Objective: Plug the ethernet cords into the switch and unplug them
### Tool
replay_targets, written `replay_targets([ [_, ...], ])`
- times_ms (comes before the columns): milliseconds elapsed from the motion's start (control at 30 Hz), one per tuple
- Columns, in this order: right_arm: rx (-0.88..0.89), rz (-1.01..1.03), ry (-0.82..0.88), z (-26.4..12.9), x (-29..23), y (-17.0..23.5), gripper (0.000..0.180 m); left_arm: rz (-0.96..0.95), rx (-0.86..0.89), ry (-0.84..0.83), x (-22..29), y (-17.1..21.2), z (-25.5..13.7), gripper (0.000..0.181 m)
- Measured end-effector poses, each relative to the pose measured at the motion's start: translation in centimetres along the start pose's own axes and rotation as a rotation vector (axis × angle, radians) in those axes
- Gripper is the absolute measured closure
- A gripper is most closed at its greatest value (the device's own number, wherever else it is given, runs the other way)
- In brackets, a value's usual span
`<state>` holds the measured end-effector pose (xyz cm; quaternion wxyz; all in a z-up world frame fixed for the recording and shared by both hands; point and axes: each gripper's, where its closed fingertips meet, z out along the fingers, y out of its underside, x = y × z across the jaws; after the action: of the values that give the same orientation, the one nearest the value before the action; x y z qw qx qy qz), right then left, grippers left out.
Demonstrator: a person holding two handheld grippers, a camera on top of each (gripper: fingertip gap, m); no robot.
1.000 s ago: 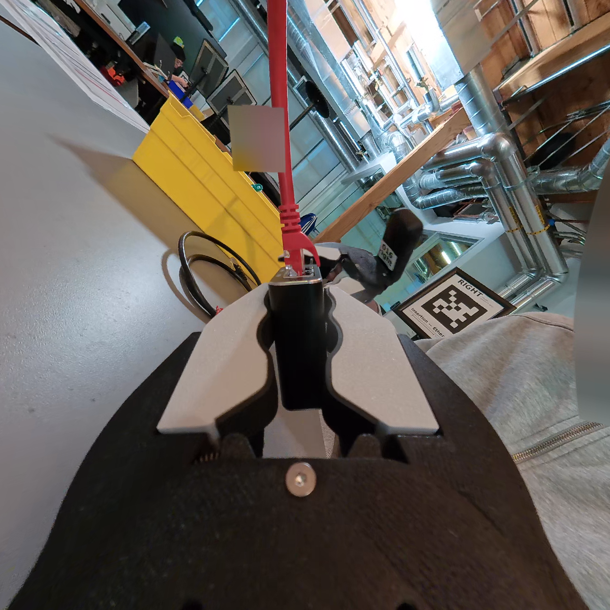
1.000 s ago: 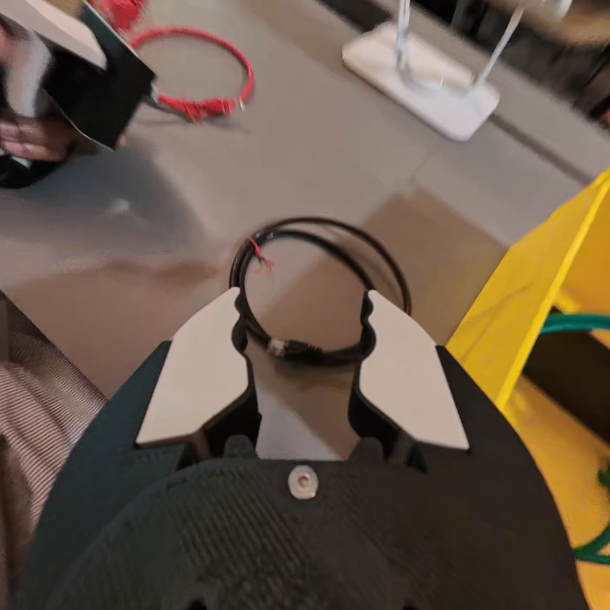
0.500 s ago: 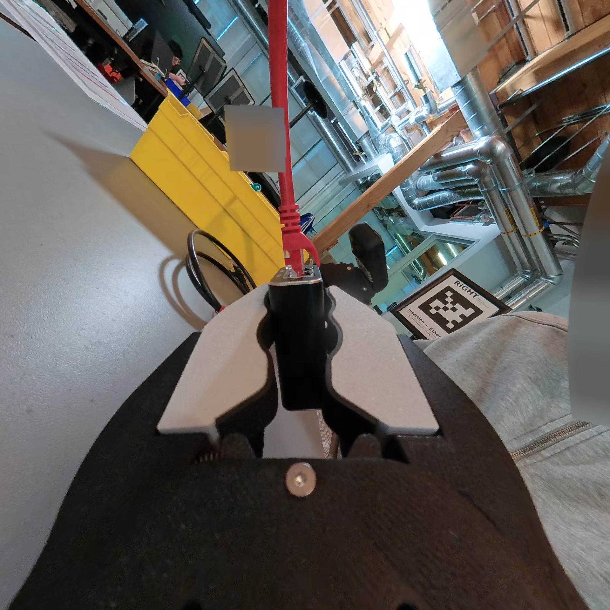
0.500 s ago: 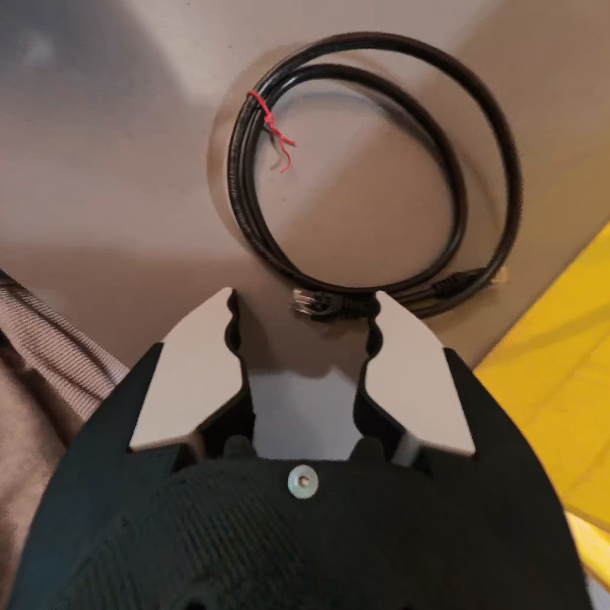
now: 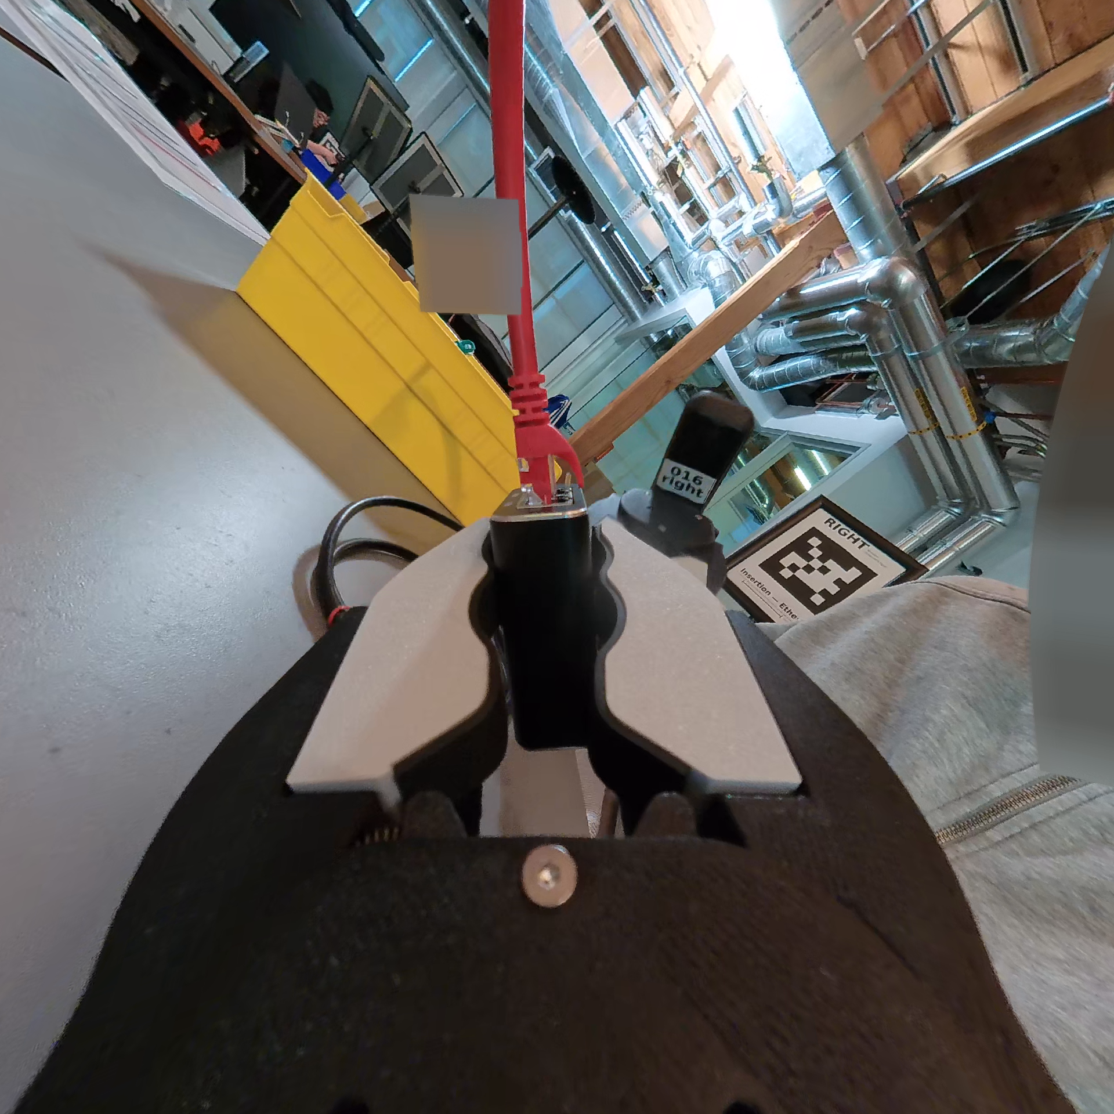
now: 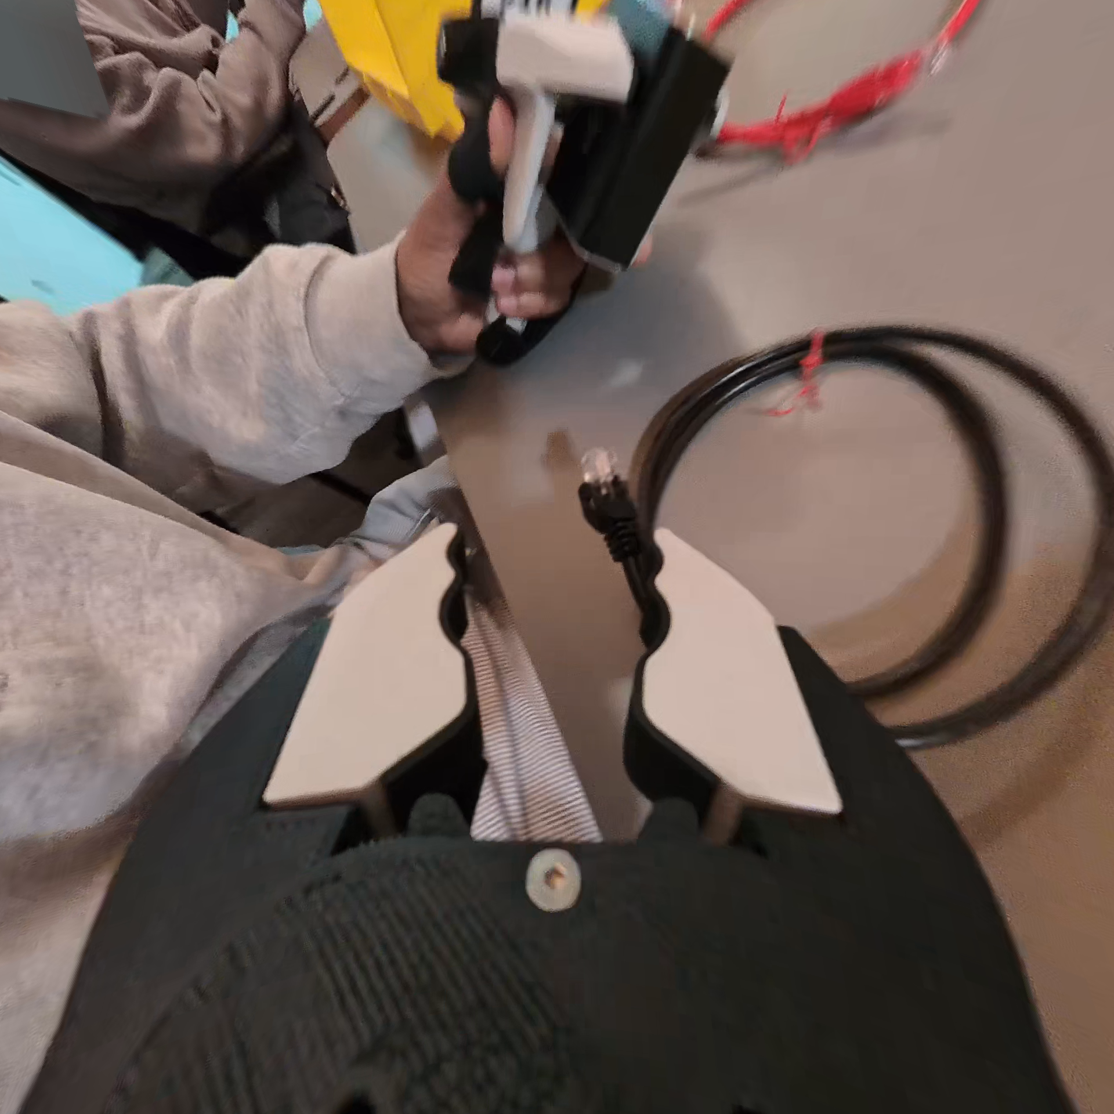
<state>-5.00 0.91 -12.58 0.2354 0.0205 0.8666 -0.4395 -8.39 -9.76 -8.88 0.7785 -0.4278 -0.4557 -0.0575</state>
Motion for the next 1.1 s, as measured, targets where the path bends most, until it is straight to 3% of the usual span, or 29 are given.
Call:
replay_targets([
  [167,0.059,-0.156,0.129,-2.7,2.2,-1.2,0.133,-0.005,0.002,0.006,0.0,0.0,0.0,0.154],
  [467,-0.32,-0.528,0.33,-0.7,5.5,4.7,0.132,-0.016,0.007,0.014,0.0,-0.1,-0.1,0.154],
  [567,-0.322,-0.537,0.326,0.0,5.3,4.8,0.118,-0.017,0.006,0.016,0.1,-0.1,-0.1,0.154],
  [767,-0.323,-0.461,0.257,0.1,4.8,5.4,0.157,-0.022,0.008,0.019,0.1,-0.1,-0.1,0.154],
  [1100,-0.364,-0.456,0.266,0.3,4.3,5.5,0.164,-0.023,0.008,0.017,0.0,-0.1,-0.1,0.154],
])
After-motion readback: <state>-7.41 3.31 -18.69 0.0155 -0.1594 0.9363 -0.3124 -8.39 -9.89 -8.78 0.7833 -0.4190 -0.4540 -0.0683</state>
